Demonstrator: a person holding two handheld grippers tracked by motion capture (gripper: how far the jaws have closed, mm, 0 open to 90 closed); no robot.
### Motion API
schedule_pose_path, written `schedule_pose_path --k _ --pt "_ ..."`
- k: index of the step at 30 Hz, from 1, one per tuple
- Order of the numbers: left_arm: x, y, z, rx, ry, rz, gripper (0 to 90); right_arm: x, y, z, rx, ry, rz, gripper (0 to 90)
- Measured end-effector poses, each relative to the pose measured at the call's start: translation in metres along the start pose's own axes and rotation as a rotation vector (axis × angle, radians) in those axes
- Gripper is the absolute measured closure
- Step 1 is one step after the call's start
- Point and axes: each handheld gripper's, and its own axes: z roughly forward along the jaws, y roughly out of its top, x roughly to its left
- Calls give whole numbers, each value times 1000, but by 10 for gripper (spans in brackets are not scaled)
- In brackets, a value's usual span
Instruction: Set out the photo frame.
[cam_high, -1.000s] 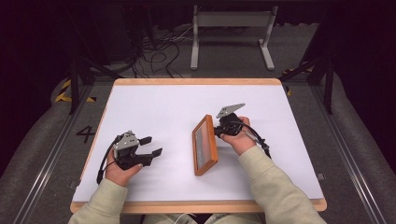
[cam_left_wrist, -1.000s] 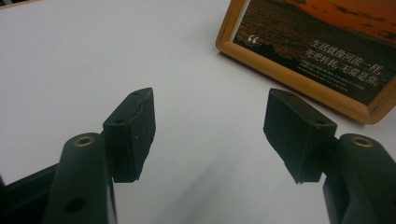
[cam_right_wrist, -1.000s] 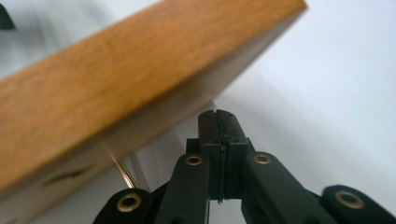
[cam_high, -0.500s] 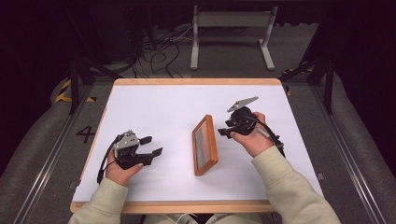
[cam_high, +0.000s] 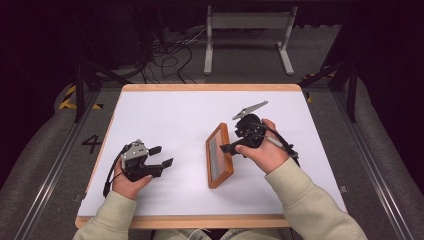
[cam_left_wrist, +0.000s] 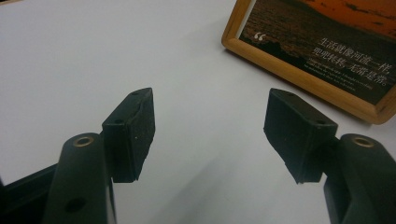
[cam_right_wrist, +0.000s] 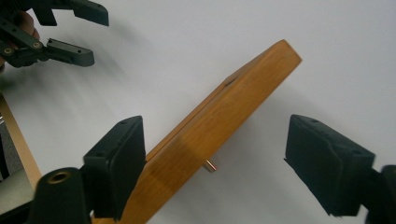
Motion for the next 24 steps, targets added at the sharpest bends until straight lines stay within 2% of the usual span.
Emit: schedule_pose_path --k 7,11,14,21,24 --pt "1 0 0 -2 -4 5 343 1 0 24 53 21 47 186" --pt "0 0 0 3 -4 4 343 2 -1 33 68 29 52 198" --pt "0 0 0 5 -3 6 343 5 -2 41 96 13 62 251" --pt "0 0 0 4 1 8 343 9 -4 50 142 48 94 370" --pt "0 0 0 6 0 6 343 11 -3 52 163 43 105 404"
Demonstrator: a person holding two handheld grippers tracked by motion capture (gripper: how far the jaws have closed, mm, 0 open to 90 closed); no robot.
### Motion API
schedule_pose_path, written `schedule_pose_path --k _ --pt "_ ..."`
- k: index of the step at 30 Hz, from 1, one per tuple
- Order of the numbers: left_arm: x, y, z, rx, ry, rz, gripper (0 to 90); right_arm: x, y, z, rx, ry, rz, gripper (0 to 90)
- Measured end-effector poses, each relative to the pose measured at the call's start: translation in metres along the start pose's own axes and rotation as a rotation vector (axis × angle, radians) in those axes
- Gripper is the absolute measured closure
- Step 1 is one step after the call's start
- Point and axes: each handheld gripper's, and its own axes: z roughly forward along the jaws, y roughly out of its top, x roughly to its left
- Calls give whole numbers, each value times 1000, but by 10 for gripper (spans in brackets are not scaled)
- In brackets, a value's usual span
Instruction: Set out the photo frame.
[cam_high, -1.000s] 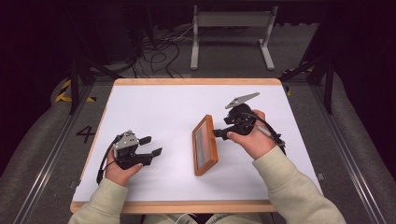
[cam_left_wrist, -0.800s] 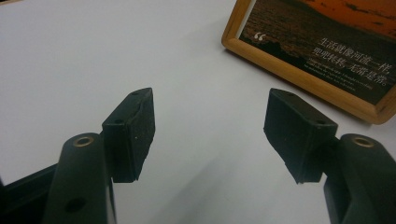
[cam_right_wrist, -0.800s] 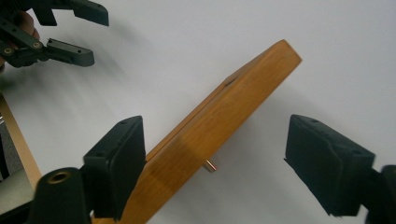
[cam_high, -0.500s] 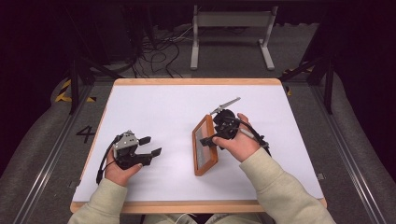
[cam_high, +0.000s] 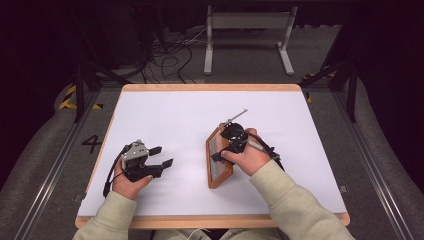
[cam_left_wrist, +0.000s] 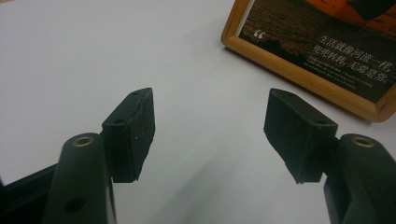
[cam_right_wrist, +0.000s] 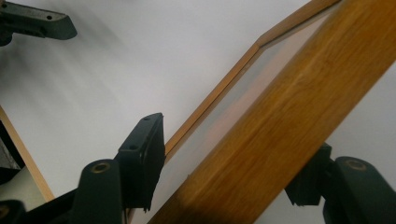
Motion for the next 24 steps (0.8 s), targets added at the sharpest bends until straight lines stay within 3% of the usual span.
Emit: schedule_pose_path --k 4,11,19,24 --pt "0 0 1 1 -1 7 343 -1 -1 0 21 4 25 461" --pt "1 0 1 -1 0 7 343 1 -3 -1 38 1 118 538" --pt "1 0 1 -2 1 9 342 2 -3 -2 49 -7 155 593" --pt "1 0 1 -2 0 9 342 -5 -5 -4 39 33 199 669"
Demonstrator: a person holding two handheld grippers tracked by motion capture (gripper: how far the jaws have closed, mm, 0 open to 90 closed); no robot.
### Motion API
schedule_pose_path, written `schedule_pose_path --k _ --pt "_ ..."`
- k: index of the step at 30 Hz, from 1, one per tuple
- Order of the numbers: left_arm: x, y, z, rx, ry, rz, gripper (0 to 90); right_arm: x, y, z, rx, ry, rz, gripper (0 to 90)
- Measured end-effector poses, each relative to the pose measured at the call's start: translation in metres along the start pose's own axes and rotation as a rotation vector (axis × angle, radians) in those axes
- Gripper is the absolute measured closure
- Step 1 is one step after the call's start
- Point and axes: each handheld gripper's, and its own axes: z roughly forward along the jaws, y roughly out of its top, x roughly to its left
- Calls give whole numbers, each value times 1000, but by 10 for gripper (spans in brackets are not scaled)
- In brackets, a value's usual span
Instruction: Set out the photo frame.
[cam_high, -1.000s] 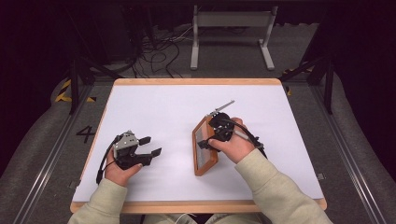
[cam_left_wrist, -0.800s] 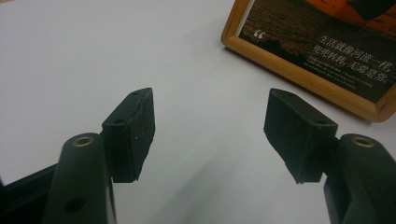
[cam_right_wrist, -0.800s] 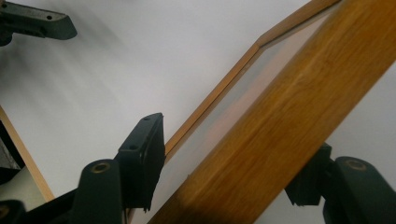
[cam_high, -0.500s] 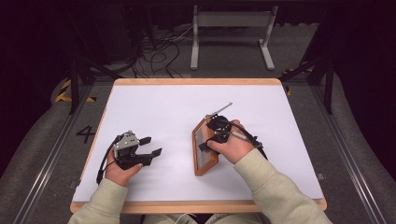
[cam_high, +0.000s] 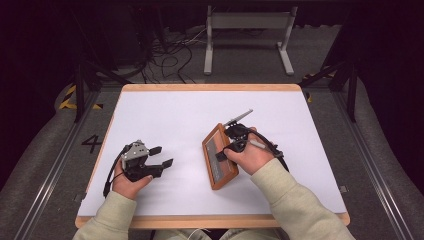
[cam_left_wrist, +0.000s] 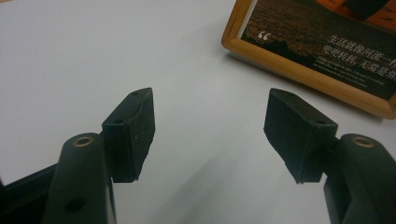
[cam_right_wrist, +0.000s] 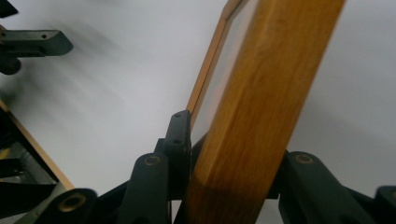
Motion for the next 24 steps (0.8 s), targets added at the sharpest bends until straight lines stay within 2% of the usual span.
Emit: schedule_pose_path --k 6,7,10,13,16,18,20,21,22,24 --pt "0 -1 0 -4 -1 -10 343 0 3 -4 1 74 21 742" --pt "0 -1 -1 -2 1 -10 342 1 3 -6 2 71 8 745" --pt "1 -1 -2 -3 4 -6 343 3 5 -13 5 13 -33 746" --pt "0 -2 -2 2 4 -8 343 1 7 -20 6 12 -67 746" --pt "0 -3 -3 1 8 -11 343 0 11 -31 19 6 -151 746" --pt "1 -4 -3 2 9 -3 343 0 12 -34 21 2 -167 746" --pt "1 -5 -3 6 11 -7 343 1 15 -39 24 5 -216 746" --pt "1 -5 -4 7 14 -11 343 2 18 -44 28 14 -272 746" --pt "1 -6 -4 9 13 -18 343 3 19 -46 30 16 -289 746" --pt "2 -7 -5 8 15 -17 343 4 23 -51 37 14 -366 746"
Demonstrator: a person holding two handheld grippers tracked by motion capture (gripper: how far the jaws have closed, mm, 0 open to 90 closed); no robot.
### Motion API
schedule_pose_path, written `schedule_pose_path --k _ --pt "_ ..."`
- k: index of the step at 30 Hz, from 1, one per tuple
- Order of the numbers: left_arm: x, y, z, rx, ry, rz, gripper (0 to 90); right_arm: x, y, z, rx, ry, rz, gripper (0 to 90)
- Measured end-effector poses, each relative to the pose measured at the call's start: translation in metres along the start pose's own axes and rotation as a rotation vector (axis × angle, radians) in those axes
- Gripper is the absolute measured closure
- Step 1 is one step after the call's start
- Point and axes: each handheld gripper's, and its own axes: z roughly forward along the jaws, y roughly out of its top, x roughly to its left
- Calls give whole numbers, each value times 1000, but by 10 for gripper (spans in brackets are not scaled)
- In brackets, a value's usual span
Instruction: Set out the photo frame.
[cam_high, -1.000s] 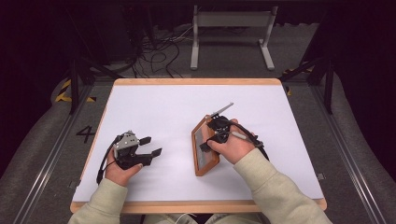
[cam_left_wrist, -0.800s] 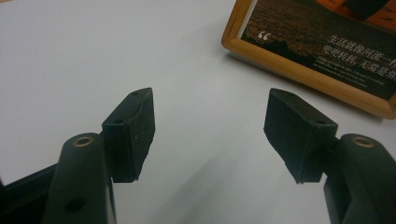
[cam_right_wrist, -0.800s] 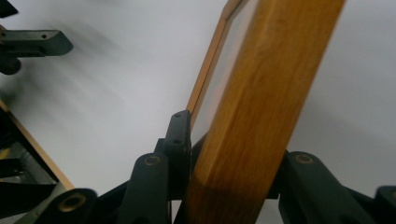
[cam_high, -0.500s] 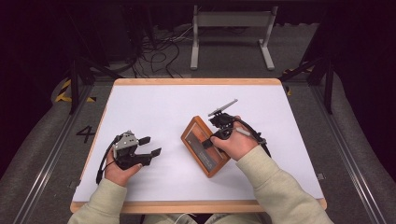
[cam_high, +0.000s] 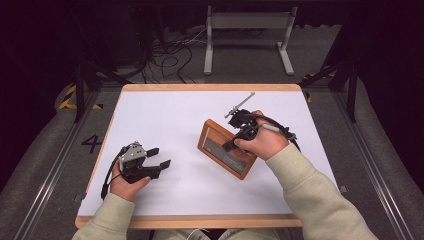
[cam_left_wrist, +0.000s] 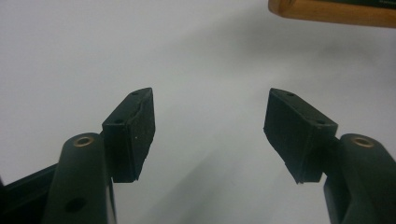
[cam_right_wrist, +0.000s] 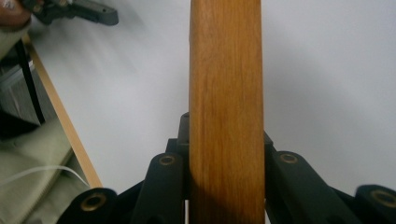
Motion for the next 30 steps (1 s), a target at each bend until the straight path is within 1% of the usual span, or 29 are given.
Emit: schedule_pose_path --k 2,3,5,6,7,8,11,13,14,16,19,20,23,27,30 --pt "0 -1 0 -1 -3 -8 343 0 4 -4 25 5 -86 746" --pt "0 -1 0 -1 -3 -8 343 0 4 -4 25 5 -86 746" --pt "-1 -1 -1 0 -3 -10 343 1 9 -6 71 11 -181 746" --pt "0 -1 -1 -2 0 -6 343 2 10 -7 88 8 -216 746" --pt "0 -1 -1 -4 0 -6 343 2 12 -8 98 4 -262 746" --pt "0 -1 -1 -3 2 -7 343 2 12 -8 101 3 -293 746" --pt "1 0 0 -6 4 3 343 -2 13 -7 98 19 -370 745" --pt "0 -1 0 -3 0 0 343 -5 14 -6 97 37 -419 746" --pt "0 -1 0 -3 1 0 343 -6 15 -5 102 54 -447 745" --pt "1 -1 0 -2 1 1 343 -7 16 -3 109 72 -488 746" --pt "0 -1 0 -1 0 0 343 -9 17 0 125 92 -522 746" --pt "0 -1 0 -2 -1 -6 343 -10 17 1 132 100 -525 745" --pt "0 0 1 -3 -4 0 343 -13 17 6 144 119 -529 745" --pt "0 0 2 -2 -6 8 343 -18 16 16 161 168 -554 745" --pt "0 1 2 1 -8 3 343 -21 15 22 181 169 -556 746"
